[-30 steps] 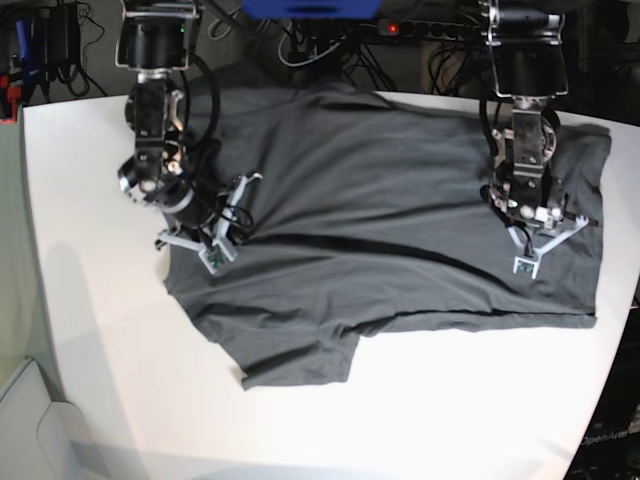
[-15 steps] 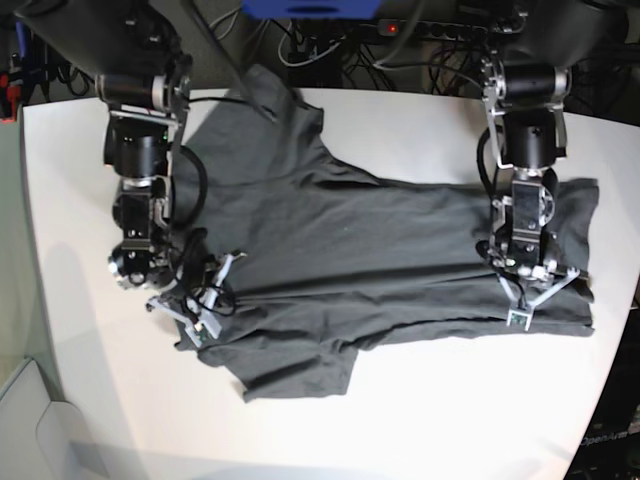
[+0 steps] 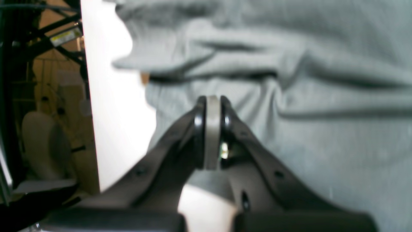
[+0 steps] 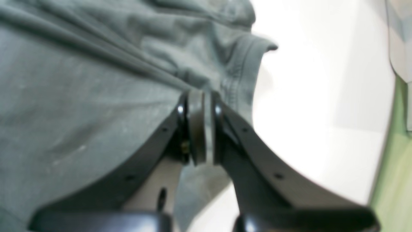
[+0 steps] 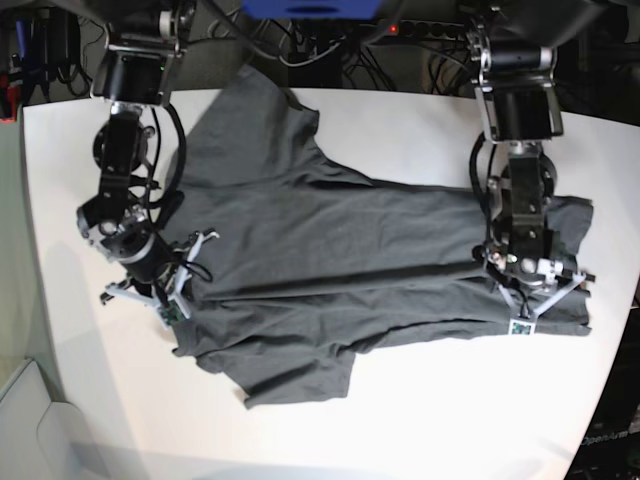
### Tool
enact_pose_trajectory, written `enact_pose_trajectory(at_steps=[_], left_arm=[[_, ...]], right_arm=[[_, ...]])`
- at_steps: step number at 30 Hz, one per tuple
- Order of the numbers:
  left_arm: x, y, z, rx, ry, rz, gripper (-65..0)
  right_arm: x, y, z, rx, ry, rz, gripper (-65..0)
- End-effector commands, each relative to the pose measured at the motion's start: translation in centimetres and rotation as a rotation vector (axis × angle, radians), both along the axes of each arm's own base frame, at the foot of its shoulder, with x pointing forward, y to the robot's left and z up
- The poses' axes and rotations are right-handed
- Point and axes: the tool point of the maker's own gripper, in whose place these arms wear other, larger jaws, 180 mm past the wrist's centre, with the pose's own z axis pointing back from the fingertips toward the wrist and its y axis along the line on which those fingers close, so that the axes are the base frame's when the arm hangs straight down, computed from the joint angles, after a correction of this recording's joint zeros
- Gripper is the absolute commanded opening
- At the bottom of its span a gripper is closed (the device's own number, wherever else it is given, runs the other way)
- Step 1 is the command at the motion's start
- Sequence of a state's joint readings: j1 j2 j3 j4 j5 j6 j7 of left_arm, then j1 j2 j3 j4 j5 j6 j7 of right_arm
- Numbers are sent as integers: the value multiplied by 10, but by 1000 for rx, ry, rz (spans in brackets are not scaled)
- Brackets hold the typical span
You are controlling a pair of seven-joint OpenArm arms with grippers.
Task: Layout the t-shirt on the table in an organized manner, then fold the t-shirt properly
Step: 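Drag both grippers toward the shirt's shoulder edge, spreading the shirt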
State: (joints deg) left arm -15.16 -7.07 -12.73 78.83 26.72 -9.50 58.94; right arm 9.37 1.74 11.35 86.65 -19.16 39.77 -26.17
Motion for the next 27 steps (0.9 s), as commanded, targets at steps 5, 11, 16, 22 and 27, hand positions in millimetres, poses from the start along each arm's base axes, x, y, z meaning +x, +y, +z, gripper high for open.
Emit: enact_pose_trajectory(at_steps=[5,11,16,22,27], left_arm=[[-23,12,31,77,-59,15,-575],[-64,17,40,118,-46,26,-183],[-79,32,39,157,-23,32,-4],[-96,64,29,154,64,51,0],[-93,81,13,121,66,61,0]], right_arm=[[-28,-5,-3,-33,28,-15,-540],[-64,-6,-12,-62,88,-43,-377],[-84,-6,-14,-84,126,-61,-296],[-104,-32,-30,-116,223,-144,-283],[-108,-37,-34,-119,241,-159,-283]])
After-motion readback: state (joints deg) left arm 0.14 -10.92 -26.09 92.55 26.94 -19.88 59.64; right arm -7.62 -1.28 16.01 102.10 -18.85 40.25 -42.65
